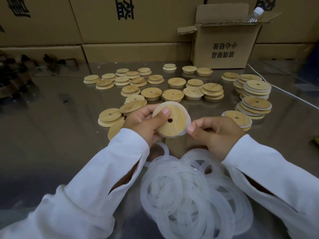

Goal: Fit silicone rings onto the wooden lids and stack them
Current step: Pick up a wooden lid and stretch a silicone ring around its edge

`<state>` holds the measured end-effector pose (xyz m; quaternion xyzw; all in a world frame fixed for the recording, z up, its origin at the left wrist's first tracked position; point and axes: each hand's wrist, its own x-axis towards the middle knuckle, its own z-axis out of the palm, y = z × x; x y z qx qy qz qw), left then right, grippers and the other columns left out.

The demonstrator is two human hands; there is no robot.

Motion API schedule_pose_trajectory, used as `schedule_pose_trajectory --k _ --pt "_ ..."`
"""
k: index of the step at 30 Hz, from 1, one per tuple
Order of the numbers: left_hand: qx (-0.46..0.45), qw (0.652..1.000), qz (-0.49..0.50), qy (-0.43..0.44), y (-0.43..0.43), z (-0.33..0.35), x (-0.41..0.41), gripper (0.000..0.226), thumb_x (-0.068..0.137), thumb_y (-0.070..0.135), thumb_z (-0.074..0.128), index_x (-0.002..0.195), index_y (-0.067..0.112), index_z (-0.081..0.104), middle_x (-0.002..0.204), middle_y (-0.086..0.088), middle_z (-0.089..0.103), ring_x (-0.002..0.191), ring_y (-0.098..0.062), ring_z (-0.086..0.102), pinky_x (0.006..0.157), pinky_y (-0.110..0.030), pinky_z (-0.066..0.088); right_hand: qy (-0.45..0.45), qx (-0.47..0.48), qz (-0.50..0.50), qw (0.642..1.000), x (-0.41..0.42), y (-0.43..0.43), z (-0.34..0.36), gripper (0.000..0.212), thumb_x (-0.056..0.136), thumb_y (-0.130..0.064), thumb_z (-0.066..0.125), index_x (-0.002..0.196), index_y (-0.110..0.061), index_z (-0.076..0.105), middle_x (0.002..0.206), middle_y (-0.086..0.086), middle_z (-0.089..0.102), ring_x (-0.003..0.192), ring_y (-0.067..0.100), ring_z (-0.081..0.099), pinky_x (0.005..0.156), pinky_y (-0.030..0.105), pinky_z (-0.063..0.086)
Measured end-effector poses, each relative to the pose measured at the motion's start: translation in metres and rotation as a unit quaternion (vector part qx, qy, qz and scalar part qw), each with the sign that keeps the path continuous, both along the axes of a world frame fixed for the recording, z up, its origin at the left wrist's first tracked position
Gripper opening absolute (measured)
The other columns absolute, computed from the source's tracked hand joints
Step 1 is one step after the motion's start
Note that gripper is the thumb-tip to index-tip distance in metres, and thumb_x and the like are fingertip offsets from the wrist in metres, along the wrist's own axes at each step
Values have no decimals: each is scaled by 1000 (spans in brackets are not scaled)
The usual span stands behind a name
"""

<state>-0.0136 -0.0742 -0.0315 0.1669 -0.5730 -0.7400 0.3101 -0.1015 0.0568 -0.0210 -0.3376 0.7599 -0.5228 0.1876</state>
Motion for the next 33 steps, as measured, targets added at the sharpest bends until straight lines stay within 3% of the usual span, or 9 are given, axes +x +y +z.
schedule_pose_trajectory --k 3,7,14,20,25,30,33 --pt "31 1000 1 0 1 -2 -2 12 75 12 62 87 9 66 67 1 70 64 -10 68 53 -25 55 44 22 -16 999 1 -1 -2 21 85 -24 62 64 -28 60 69 -9 61 71 9 56 64 21 41" --pt "46 999 12 1 1 -3 -4 7 79 9 61 84 10 65 65 2 70 61 -9 68 51 -24 53 72 32 -27 996 4 -2 -3 22 85 -22 61 63 -27 58 74 -7 63 75 11 58 66 22 43" --pt "12 1000 1 8 0 -3 -2 18 68 18 63 86 12 65 69 3 71 67 -9 68 54 -24 54 34 21 -31 999 6 0 1 24 84 -22 62 62 -29 59 69 -9 61 71 7 56 62 18 39" --pt "19 1000 2 16 2 -5 -3 19 66 18 63 84 12 64 68 3 71 66 -9 68 55 -25 55 18 54 -17 998 8 0 5 24 86 -25 60 63 -28 60 73 -3 64 73 15 56 66 25 42" --pt "-8 999 -6 33 4 -2 -1 26 62 21 62 86 12 63 71 2 71 70 -11 69 56 -25 55 -42 51 -6 998 5 2 10 23 85 -25 61 61 -26 62 74 0 66 73 18 57 79 34 47" --pt "-18 999 -9 39 4 0 -1 19 67 17 61 86 12 62 70 3 71 71 -10 69 56 -28 57 -53 38 -6 998 3 2 12 22 85 -23 61 63 -24 63 68 -5 64 61 12 52 69 31 42" --pt "-31 999 -12 39 4 0 -1 22 65 19 62 86 12 61 71 3 71 71 -11 68 55 -28 56 -44 33 -17 998 2 2 10 22 85 -23 61 63 -25 63 70 -4 64 66 12 53 75 33 43"
